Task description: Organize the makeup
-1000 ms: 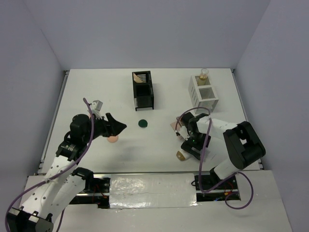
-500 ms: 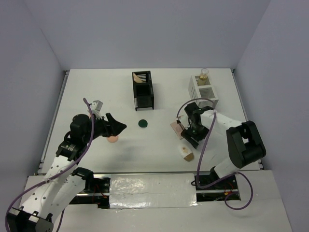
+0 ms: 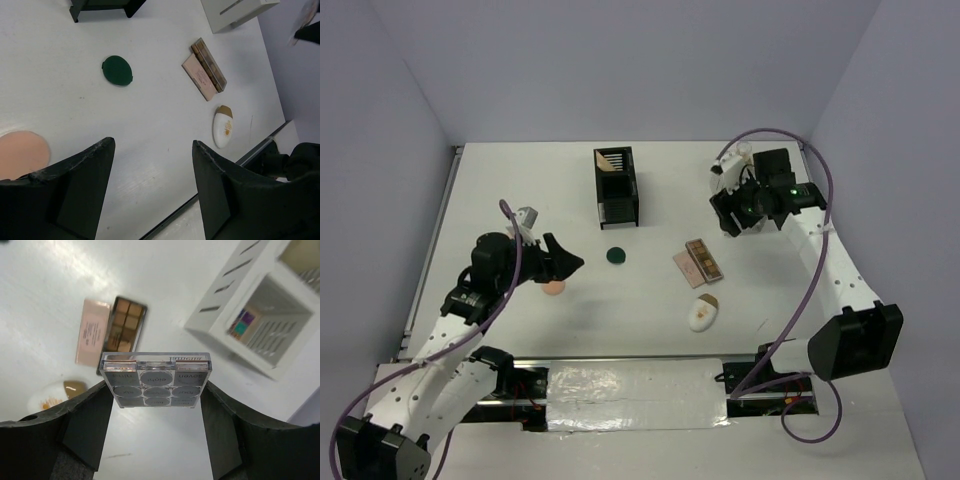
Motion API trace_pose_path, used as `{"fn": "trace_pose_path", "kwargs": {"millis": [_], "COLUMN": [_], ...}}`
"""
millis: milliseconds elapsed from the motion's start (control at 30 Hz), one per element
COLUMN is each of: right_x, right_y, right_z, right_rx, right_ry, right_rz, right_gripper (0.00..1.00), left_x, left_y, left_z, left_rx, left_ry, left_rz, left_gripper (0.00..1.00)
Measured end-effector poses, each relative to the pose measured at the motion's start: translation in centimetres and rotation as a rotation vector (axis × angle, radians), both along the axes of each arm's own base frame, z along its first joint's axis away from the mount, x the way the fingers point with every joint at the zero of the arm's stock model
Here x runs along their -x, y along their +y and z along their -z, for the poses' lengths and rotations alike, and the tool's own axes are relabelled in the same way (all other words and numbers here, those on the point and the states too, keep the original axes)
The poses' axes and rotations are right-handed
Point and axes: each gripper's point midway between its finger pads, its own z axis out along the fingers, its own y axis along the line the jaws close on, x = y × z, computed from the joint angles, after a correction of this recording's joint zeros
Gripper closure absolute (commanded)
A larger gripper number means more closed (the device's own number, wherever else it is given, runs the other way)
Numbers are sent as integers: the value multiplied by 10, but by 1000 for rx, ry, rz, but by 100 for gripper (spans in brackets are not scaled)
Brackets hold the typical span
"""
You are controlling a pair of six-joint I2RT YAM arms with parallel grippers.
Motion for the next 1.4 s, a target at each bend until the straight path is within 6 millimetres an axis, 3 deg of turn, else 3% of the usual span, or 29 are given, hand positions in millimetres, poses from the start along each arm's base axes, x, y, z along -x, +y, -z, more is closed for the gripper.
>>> {"fn": "trace_pose_path", "kwargs": {"millis": [167, 300, 500, 867, 1067, 1400], "right_x": [-27, -56, -90, -132, -142, -147], "right_y": [-6, -29, -48, -47, -53, -70], "right_z": [-39, -48, -32, -15, 10, 21], "right_rx": [-74, -127, -172, -182, -172, -147], "right_ry": [-122, -177, -205, -293, -257, -255], "right_rz": [49, 139, 165, 84, 89, 72], "right_gripper": [88, 88, 86, 84, 80, 69], "left_x": [-1, -4, -6, -10, -10, -10], "left_y": [0, -1, -2, -4, -4, -3], "left_z": [3, 3, 6, 6, 6, 6], "left_rx": [-13, -12, -16, -18, -19, -21], "left_ry": [4, -1, 10, 18, 18, 17], "left_rz": [6, 7, 14, 15, 16, 16], "left_gripper": [25, 25, 25, 25, 25, 25]}}
